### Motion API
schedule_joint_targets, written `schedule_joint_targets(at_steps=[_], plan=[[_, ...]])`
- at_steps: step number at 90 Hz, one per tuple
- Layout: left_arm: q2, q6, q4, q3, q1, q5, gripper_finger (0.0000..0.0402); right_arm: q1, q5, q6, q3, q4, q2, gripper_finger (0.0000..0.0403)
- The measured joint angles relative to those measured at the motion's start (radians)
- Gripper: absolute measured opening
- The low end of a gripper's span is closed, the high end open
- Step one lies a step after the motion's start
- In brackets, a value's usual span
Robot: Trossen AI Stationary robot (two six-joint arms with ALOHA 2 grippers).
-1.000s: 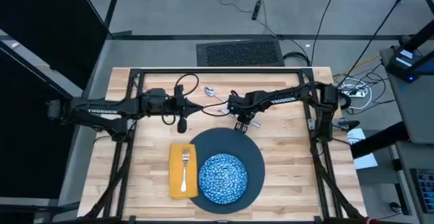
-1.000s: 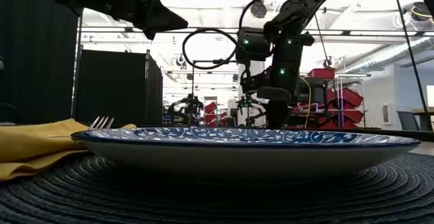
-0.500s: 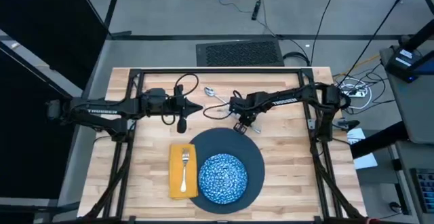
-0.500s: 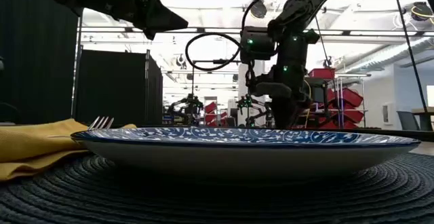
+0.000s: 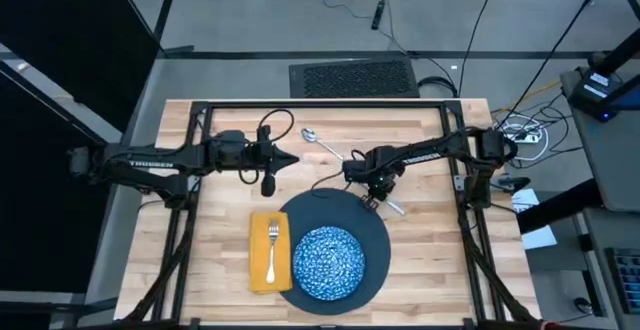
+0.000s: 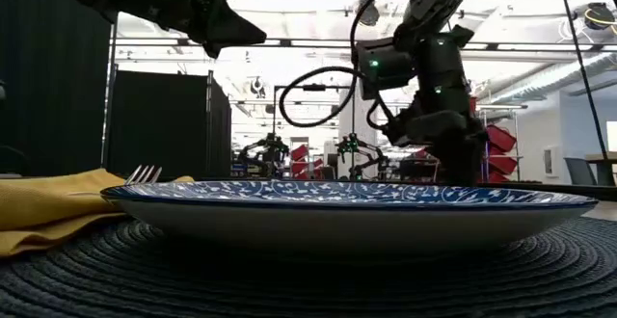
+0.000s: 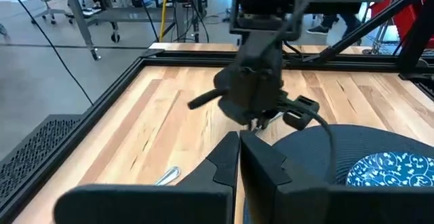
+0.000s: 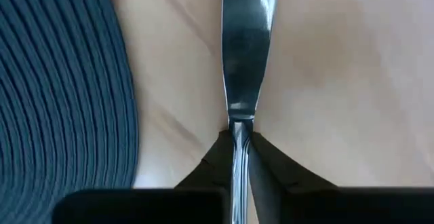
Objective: Set table place
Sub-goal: Put the silver table knife on the blue table mat to the right of the blue plate
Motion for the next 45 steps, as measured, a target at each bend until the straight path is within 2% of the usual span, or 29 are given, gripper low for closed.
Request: schedule_joint_targets(at_steps=[21, 45], plan=[[0.0, -0.001, 0.0, 0.0, 0.0, 0.0, 0.0, 0.071, -0.073, 0.076, -0.001, -0.033, -0.001, 0.0009], [0.0, -0.002, 0.0, 0.0, 0.0, 0.0, 0.0, 0.165, -0.087, 0.226, 0.0, -0.032, -0.001, 0.0009]])
